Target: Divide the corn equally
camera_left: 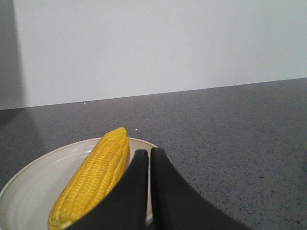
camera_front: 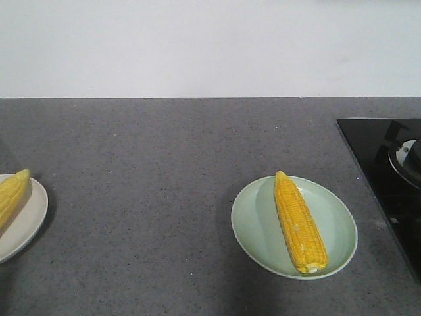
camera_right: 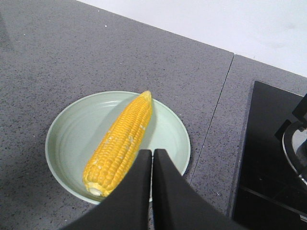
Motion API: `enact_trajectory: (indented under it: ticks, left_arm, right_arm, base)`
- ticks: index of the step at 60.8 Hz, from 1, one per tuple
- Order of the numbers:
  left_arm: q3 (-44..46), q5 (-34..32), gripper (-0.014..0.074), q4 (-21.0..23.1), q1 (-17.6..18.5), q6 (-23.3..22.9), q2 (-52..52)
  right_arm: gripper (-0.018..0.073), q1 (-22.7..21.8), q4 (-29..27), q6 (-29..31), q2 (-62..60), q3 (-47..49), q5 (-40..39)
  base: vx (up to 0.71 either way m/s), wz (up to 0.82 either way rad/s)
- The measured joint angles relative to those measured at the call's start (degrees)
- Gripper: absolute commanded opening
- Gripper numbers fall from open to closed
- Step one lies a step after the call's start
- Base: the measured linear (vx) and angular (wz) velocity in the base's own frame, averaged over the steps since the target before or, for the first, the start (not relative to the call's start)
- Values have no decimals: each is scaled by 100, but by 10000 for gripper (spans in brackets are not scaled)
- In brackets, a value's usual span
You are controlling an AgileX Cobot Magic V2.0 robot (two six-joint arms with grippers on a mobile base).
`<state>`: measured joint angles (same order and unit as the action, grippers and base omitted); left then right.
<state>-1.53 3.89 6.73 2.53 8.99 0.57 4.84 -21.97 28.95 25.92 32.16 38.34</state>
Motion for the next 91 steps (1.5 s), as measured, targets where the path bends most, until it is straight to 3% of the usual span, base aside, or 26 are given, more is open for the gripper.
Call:
enact_trajectory:
  ticks: [34,52,62,76,81,91]
  left_arm:
    - [0,4,-7,0,0,0,0]
    - [0,4,-7,0,0,0,0]
    - [0,4,-7,0,0,0,0]
    - [0,4,-7,0,0,0,0]
    - [0,4,-7,0,0,0,0]
    - [0,4,-7,0,0,0,0]
  right_arm:
    - [-4,31,0,-4,-173,-127,-134]
    - [-4,31,52,-138,-1575,-1889,-1444]
    - [-4,31,570,-919,-2372,-2774,-2210]
    - [-4,31,1783,-2712,-2662,-3367,-3388]
    - [-4,31,2197,-2992,-2666,-3367,-3606]
    - [-4,31,2411,-3135,-2666,-3367,-3731]
  base:
    - [0,0]
    - [0,0]
    - [0,0]
    - [0,0]
    - [0,0]
    - [0,0]
